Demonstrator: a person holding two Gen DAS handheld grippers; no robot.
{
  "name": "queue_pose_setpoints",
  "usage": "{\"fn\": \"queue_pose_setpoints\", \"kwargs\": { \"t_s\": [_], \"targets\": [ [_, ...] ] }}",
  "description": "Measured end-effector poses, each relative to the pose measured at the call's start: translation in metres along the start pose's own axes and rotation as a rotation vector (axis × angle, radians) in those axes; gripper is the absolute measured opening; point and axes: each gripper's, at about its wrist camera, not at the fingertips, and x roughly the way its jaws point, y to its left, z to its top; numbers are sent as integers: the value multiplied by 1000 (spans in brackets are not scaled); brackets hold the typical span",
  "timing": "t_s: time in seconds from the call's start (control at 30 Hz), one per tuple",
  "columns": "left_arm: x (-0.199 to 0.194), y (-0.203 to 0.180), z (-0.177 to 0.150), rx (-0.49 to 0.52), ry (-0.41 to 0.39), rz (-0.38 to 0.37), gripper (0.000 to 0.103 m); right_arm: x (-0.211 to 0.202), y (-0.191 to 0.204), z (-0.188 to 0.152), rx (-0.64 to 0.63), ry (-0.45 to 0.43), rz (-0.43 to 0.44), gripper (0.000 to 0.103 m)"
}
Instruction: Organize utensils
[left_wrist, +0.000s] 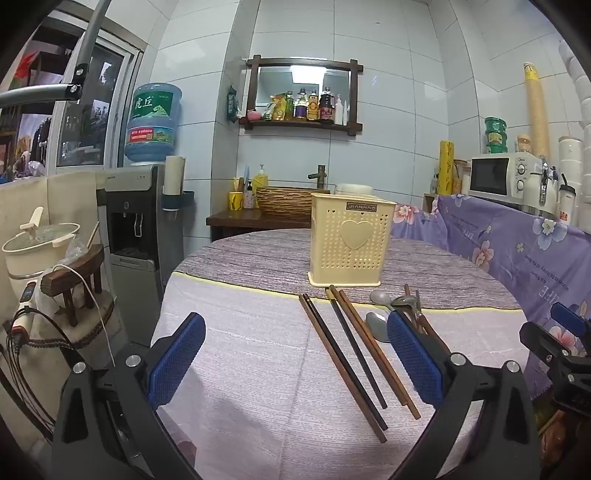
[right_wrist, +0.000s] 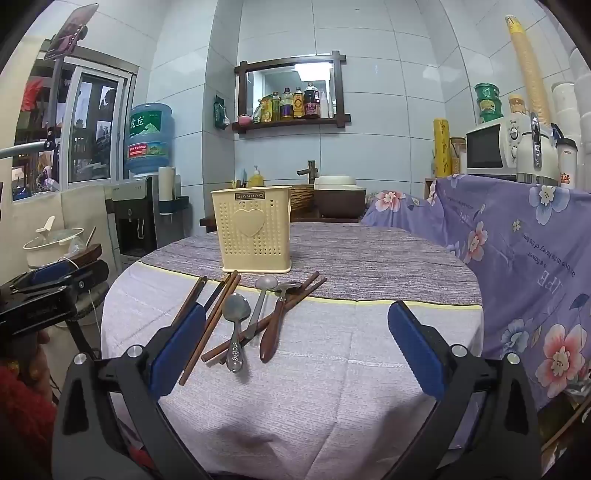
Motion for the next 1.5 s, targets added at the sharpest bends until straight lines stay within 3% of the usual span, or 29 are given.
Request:
{"fn": "queue_pose_setpoints", "kwargs": {
  "t_s": [1.5],
  "targets": [
    [1, -1, -1, 13, 4, 11, 98, -2, 4, 2, -1, -4, 1, 98]
  ]
}}
